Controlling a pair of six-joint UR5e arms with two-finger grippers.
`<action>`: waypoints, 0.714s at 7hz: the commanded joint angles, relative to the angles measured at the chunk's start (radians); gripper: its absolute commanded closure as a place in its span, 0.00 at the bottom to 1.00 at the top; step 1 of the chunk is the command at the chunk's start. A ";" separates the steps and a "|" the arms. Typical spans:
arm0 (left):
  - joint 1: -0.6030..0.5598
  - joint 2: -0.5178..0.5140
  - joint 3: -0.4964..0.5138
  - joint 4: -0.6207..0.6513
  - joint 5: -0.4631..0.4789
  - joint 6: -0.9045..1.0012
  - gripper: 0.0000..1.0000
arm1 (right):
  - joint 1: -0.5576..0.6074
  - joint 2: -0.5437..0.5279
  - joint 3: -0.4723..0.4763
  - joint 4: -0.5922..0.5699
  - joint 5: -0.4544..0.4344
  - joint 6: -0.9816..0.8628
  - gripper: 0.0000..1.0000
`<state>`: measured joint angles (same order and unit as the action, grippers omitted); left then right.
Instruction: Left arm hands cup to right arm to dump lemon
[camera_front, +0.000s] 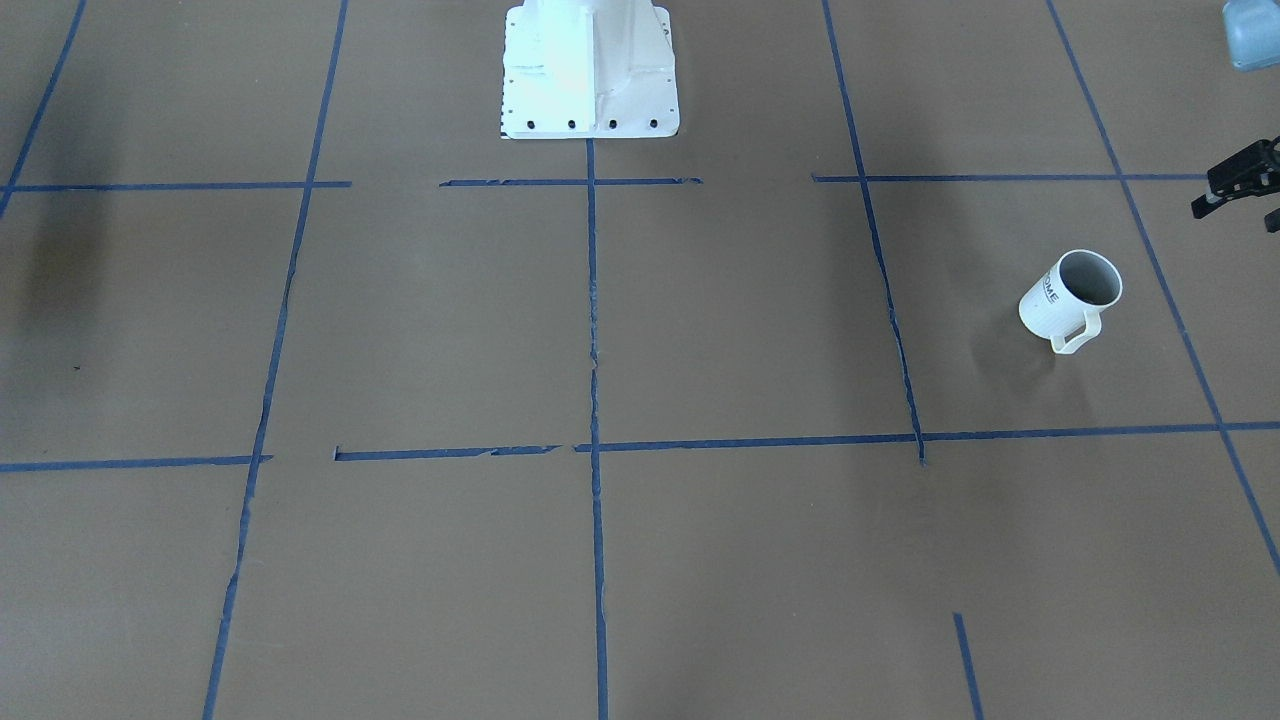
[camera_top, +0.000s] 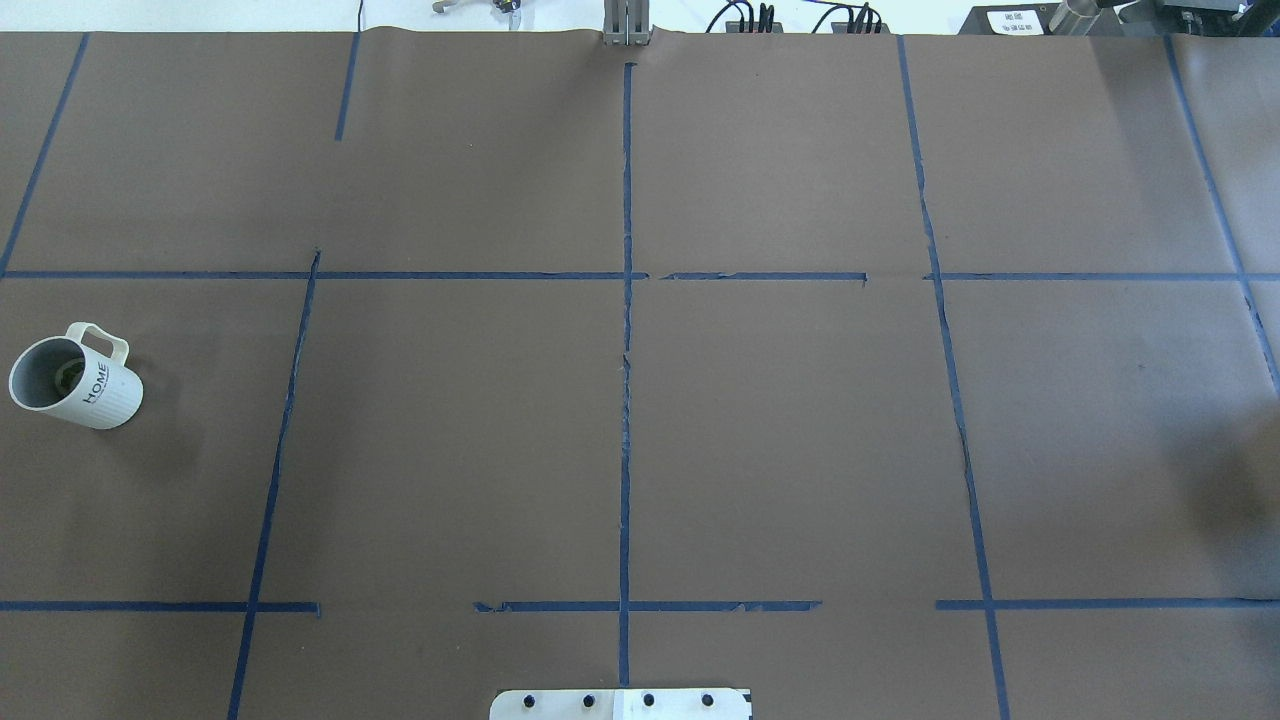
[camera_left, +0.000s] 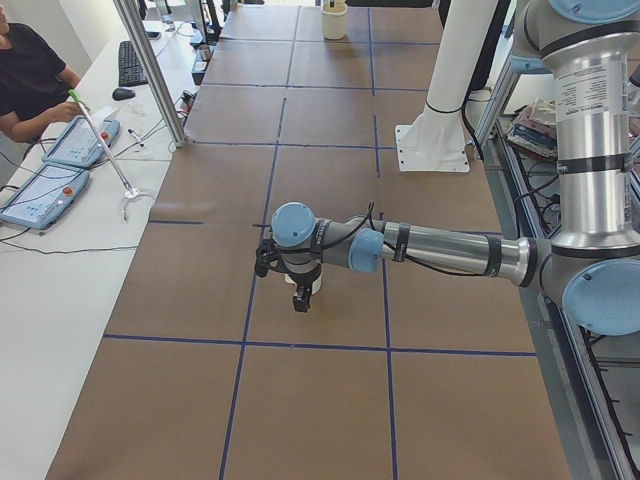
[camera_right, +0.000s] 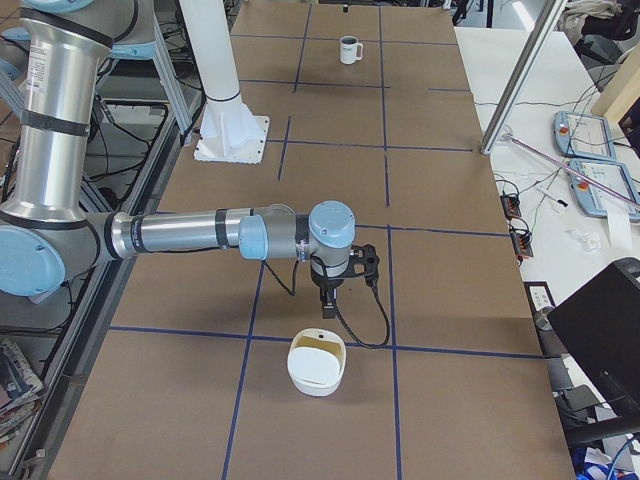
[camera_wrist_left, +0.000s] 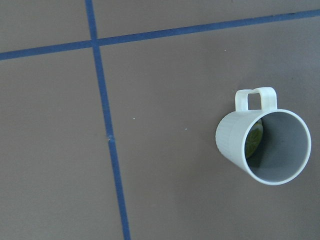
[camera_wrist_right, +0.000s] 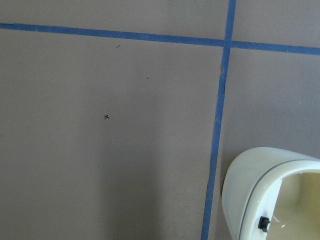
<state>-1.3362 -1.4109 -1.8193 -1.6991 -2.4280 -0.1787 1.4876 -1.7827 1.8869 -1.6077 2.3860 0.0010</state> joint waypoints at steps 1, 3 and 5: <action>0.095 -0.003 0.058 -0.193 0.047 -0.160 0.00 | -0.007 0.002 0.000 0.000 0.002 0.001 0.00; 0.129 -0.042 0.132 -0.304 0.049 -0.260 0.00 | -0.023 0.005 0.000 0.000 0.004 0.002 0.00; 0.176 -0.057 0.156 -0.310 0.061 -0.278 0.00 | -0.026 0.005 -0.002 0.000 0.004 0.004 0.00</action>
<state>-1.1814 -1.4547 -1.6863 -1.9981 -2.3767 -0.4424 1.4647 -1.7783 1.8867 -1.6076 2.3898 0.0032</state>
